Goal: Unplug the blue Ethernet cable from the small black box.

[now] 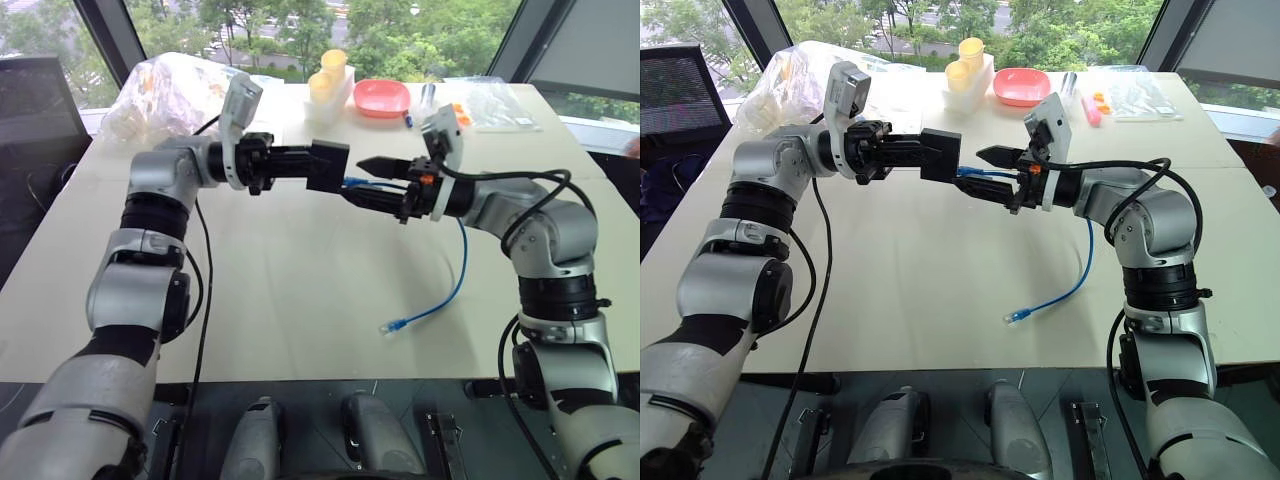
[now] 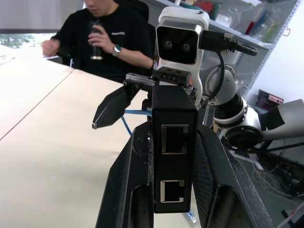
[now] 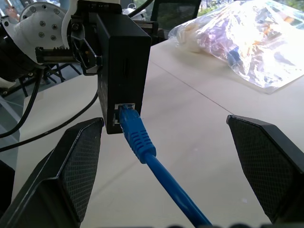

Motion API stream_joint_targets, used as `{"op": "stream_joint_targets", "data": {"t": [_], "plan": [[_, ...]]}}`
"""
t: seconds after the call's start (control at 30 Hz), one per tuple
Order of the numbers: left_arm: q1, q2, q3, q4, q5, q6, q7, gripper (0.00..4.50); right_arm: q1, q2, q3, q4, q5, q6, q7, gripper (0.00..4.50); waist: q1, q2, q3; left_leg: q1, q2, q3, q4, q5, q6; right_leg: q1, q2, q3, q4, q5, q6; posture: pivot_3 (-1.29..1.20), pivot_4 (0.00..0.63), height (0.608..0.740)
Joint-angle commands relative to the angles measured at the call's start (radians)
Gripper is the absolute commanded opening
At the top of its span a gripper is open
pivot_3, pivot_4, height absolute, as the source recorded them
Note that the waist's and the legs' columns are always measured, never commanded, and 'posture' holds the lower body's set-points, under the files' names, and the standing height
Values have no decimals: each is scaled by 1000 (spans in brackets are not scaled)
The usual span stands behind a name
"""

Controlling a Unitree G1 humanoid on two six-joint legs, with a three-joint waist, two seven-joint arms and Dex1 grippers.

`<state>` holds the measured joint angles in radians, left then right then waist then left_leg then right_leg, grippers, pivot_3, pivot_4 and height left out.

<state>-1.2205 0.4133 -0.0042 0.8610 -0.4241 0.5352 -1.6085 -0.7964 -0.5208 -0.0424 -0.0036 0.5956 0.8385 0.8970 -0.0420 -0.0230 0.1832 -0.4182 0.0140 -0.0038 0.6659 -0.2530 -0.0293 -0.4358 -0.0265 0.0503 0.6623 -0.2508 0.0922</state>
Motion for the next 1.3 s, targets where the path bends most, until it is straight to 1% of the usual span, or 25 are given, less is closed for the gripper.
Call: {"op": "stream_joint_targets", "data": {"t": [0.03, 0.73, 0.83, 0.87, 0.93, 0.97, 1.03, 1.17, 1.3], "plan": [[-2, 13, 7, -37, -20, -4, -6, 478, -22, -7, -34, -8, 21, -18, 2, 4340, 0, 0, 0, 0, 0, 0, 0, 0, 0, 0, 0, 0, 0, 0, 0, 0, 150, 735], [-8, 0, 19, -44, -15, 2, -6, 478, -16, 17, -17, 1, 6, -37, -6, 4340, 0, 0, 0, 0, 0, 0, 0, 0, 0, 0, 0, 0, 0, 0, 0, 0, 150, 735], [-10, 0, 23, -43, -16, 3, -6, 478, -17, 23, -14, 3, 5, -39, -9, 3604, -1, 0, 0, 0, 0, 0, 0, 0, 0, 0, 0, 0, 0, 0, 0, 0, 150, 735], [-10, -1, 24, -43, -15, 4, -6, 478, -15, 25, -12, 2, 4, -39, -9, 3185, -1, 0, 0, 0, 0, 0, 0, 0, 0, 0, 0, 0, 0, 0, 0, 0, 150, 735], [-10, -2, 26, -45, -17, 6, -4, 478, -9, 27, -3, -3, -1, -39, -6, 2158, -1, 0, 0, 0, 0, 0, 0, 0, 0, 0, 0, 0, 0, 0, 0, 0, 150, 735], [-11, -2, 27, -44, -17, 6, -2, 478, -6, 28, 4, -6, 0, -34, 2, 1753, -1, 0, 0, 0, 0, 0, 0, 0, 0, 0, 0, 0, 0, 0, 0, 0, 150, 735], [-11, -5, 29, -44, -16, 5, 1, 478, -3, 32, 14, -9, 0, -31, 8, 733, -1, 0, 0, 0, 0, 0, 0, 0, 0, 0, 0, 0, 0, 0, 0, 0, 150, 735], [-9, -8, 34, -45, -13, 7, 4, 478, -10, 42, 17, 9, -7, -44, -3, 733, 0, 0, 0, 0, 0, 0, 0, 0, 0, 0, 0, 0, 0, 0, 0, 0, 150, 735], [-8, 0, 38, -47, -8, 9, 0, 478, -10, 30, 14, 27, -13, -56, 4, 733, 0, 0, 0, 0, 0, 0, 0, 0, 0, 0, 0, 0, 0, 0, 0, 0, 150, 735]]}}
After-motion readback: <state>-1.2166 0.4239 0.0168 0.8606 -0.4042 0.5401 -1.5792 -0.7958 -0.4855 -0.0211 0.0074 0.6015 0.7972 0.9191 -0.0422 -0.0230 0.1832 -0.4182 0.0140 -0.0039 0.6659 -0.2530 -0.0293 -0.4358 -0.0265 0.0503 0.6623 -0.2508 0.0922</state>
